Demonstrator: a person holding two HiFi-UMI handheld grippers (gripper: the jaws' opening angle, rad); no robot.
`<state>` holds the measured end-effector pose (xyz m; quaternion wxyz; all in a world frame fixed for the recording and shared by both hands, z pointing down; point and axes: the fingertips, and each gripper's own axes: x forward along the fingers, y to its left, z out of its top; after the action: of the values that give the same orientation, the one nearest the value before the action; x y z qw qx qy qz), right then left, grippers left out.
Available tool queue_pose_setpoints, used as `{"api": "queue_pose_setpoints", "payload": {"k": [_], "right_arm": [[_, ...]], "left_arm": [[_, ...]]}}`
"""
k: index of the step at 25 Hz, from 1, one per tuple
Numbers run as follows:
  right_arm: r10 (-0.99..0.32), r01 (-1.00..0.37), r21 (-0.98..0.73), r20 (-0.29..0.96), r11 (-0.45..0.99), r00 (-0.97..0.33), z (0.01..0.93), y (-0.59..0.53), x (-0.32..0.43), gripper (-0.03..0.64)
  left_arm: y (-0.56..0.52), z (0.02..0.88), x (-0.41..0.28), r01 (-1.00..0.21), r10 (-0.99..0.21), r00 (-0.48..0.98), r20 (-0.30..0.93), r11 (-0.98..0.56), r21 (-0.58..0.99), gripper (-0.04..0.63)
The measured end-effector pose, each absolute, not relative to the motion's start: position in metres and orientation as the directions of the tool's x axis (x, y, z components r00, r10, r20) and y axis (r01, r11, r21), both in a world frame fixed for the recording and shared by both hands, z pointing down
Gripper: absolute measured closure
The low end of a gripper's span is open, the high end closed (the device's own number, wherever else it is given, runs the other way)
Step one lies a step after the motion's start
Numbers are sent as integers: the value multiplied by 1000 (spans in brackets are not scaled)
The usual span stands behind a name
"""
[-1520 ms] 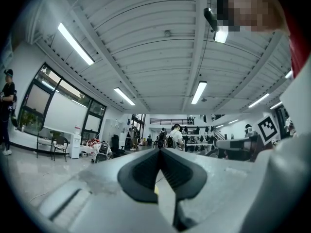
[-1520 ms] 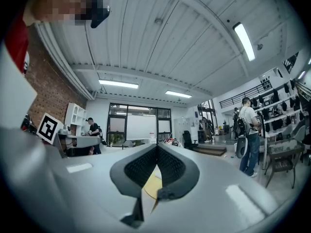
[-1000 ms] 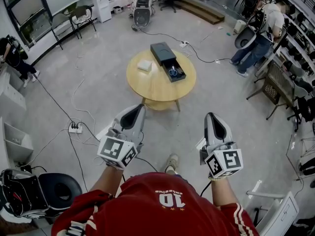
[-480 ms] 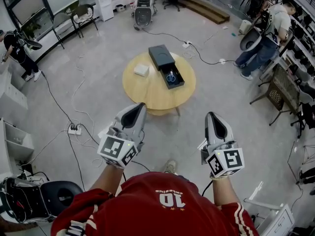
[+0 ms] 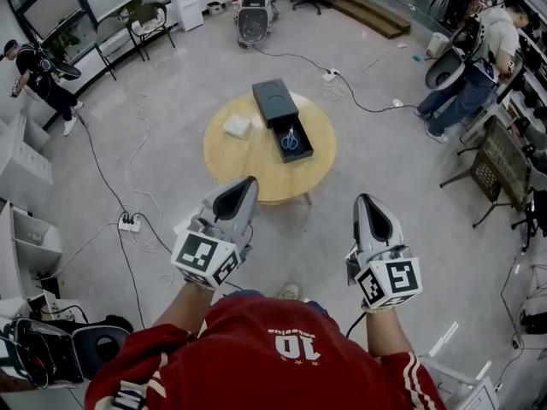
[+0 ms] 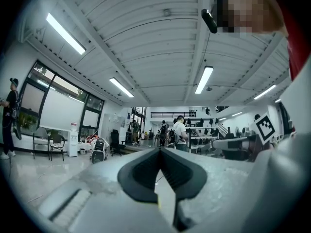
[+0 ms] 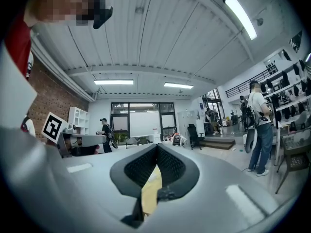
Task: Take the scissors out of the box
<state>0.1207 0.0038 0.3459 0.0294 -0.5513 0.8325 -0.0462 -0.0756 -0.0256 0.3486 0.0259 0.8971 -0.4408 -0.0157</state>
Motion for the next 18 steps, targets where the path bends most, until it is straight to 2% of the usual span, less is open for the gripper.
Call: {"api": "queue_pose_setpoints", "payload": {"k": [9,18], "right_arm": [[-923,-910,-165,-13,382,-385,351,-4,175,627],[-921,-906,-174,-14,385,-389,357,-17,187,627]], "left_arm": [[-33,341,-18,-777,-776,630,17,-630,17,592],[-47,349,-7,-776,-775,631,35,-631,8,592]]}}
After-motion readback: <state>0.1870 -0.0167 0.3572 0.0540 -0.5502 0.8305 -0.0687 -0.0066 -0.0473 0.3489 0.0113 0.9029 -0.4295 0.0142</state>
